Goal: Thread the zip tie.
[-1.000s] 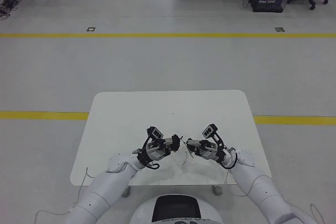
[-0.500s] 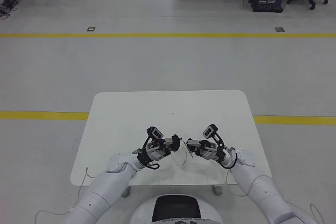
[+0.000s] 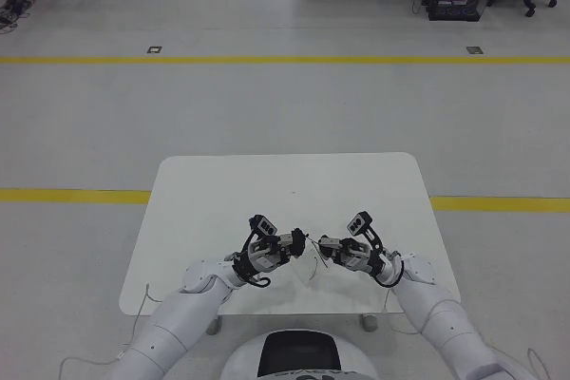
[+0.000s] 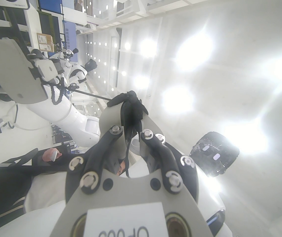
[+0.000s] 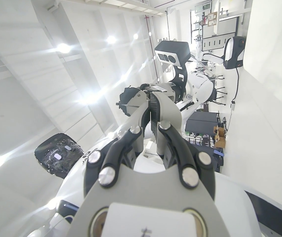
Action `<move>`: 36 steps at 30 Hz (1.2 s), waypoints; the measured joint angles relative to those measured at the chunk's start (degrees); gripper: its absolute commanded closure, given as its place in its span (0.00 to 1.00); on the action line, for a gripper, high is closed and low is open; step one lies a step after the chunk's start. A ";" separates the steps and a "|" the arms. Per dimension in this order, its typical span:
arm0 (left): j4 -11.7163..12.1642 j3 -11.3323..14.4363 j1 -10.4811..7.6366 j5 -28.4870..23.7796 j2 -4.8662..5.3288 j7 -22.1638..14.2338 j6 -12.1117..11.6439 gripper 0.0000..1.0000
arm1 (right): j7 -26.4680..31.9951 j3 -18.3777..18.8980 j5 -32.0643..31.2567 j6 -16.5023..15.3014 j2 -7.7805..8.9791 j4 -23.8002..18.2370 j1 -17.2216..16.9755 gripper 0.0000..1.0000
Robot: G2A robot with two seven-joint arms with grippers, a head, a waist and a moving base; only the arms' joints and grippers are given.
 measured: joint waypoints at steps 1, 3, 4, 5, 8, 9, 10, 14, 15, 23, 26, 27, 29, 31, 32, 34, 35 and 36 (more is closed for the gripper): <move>0.00 0.00 0.00 0.00 0.00 0.00 0.00 1.00 | -0.05 0.26 -0.18 0.00 0.05 -0.09 -0.13 1.00; 0.00 0.00 0.00 0.00 0.00 0.00 0.00 1.00 | -0.20 0.88 -0.63 0.00 0.16 -0.25 -0.44 1.00; 0.00 0.00 0.00 0.00 0.00 0.00 0.00 1.00 | -0.24 1.15 -0.79 0.00 0.22 -0.30 -0.56 1.00; 0.00 0.00 0.00 0.00 0.00 0.00 0.00 1.00 | -0.27 1.41 -0.92 0.00 0.27 -0.34 -0.68 1.00; 0.00 0.00 0.00 0.00 0.00 0.00 0.00 1.00 | -0.57 2.25 -1.36 0.00 0.42 -0.47 -1.08 1.00; 0.00 0.00 0.00 0.00 0.00 0.00 0.00 1.00 | -0.78 2.61 -1.52 0.00 0.48 -0.53 -1.23 1.00; 0.00 0.00 0.00 0.00 0.00 0.00 0.00 1.00 | -1.04 2.95 -1.63 0.00 0.54 -0.61 -1.36 1.00; 0.00 0.00 0.00 0.00 0.00 0.00 0.00 1.00 | -2.11 5.42 -0.91 0.00 0.80 -2.05 -2.35 0.00; 0.00 0.00 0.00 0.00 0.00 0.00 0.00 1.00 | -2.26 6.39 -0.42 0.00 0.87 -2.81 -2.71 0.00; 0.00 0.00 0.00 0.00 0.00 0.00 0.00 1.00 | -2.25 6.83 -0.17 0.00 0.88 -3.15 -2.87 0.00; 0.00 0.00 0.00 0.00 0.00 0.00 0.00 1.00 | -3.74 7.27 -1.31 0.00 0.99 -4.39 -3.10 0.00; -0.06 0.00 0.08 -0.18 -0.01 0.36 0.25 1.00 | -5.65 8.26 -2.93 0.00 1.22 -5.89 -3.57 0.00; -0.41 -0.11 0.36 -0.60 -0.01 2.00 0.95 1.00 | -8.32 10.46 -5.73 0.00 1.64 -8.59 -4.90 0.00; -0.74 -0.39 0.98 -2.32 0.04 2.25 2.07 1.00 | -10.75 13.56 -9.02 0.00 2.07 -12.20 -7.00 0.00; -0.67 -0.60 1.21 -3.28 0.09 2.06 2.72 1.00 | -11.70 14.94 -10.33 0.00 2.19 -13.85 -8.04 0.00; -0.38 -0.98 1.66 -5.85 0.11 1.60 4.47 1.00 | -13.57 17.87 -12.38 0.00 2.28 -17.36 -10.44 0.00; -0.25 -1.08 1.79 -7.11 0.10 1.09 5.26 1.00 | -14.15 18.99 -12.91 0.00 2.27 -18.64 -11.33 0.00; 0.01 -1.17 1.92 -8.84 0.05 0.13 6.25 1.00 | -14.75 20.30 -13.47 0.00 2.19 -20.06 -12.35 0.00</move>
